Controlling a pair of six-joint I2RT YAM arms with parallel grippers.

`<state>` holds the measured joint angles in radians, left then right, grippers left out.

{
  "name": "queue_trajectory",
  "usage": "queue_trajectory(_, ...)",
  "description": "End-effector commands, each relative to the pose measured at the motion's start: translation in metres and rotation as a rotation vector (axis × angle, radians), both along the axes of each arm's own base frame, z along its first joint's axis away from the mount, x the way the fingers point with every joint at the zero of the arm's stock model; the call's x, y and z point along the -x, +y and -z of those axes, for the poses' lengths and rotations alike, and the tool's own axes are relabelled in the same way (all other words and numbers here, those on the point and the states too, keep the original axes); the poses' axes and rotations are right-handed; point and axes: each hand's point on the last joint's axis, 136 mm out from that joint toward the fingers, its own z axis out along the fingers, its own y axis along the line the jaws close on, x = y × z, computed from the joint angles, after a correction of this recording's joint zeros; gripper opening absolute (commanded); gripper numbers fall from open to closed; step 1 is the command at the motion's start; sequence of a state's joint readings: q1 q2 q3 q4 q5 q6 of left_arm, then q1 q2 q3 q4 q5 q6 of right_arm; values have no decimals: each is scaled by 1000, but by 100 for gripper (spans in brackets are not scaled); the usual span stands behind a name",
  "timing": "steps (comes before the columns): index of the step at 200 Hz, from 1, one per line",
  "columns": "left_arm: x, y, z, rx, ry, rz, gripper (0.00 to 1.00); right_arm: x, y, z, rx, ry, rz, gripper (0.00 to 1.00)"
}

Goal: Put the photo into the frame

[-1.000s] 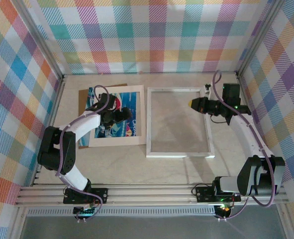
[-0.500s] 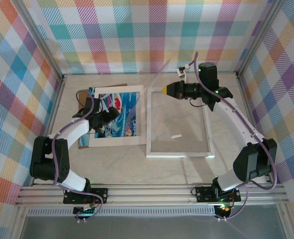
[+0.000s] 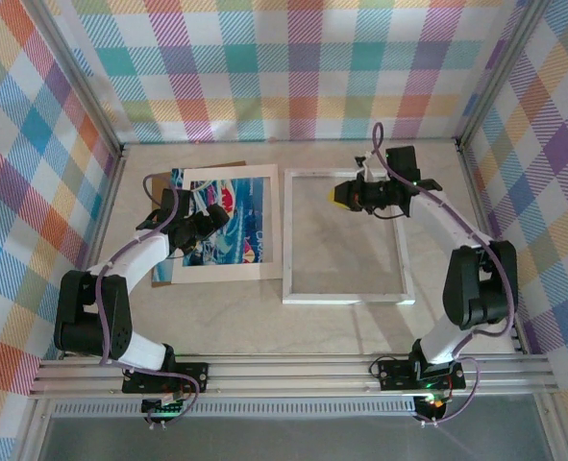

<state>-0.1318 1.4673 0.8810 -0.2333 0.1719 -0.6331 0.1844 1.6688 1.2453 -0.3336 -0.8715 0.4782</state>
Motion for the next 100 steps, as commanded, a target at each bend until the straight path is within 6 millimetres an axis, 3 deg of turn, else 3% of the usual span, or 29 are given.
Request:
queue_trajectory(1, 1, 3, -6, -3, -15, 5, 100, 2, -4, 21, 14, 25, -17, 0)
queue_trajectory(67, 3, -4, -2, 32, 0, 21, 100, 4, -54, 78, 209, 103, 88, 0)
queue_trajectory(100, 1, -12, 0, 59, 4, 42, 100, 11, -68, 99, 319, 119, 107, 0)
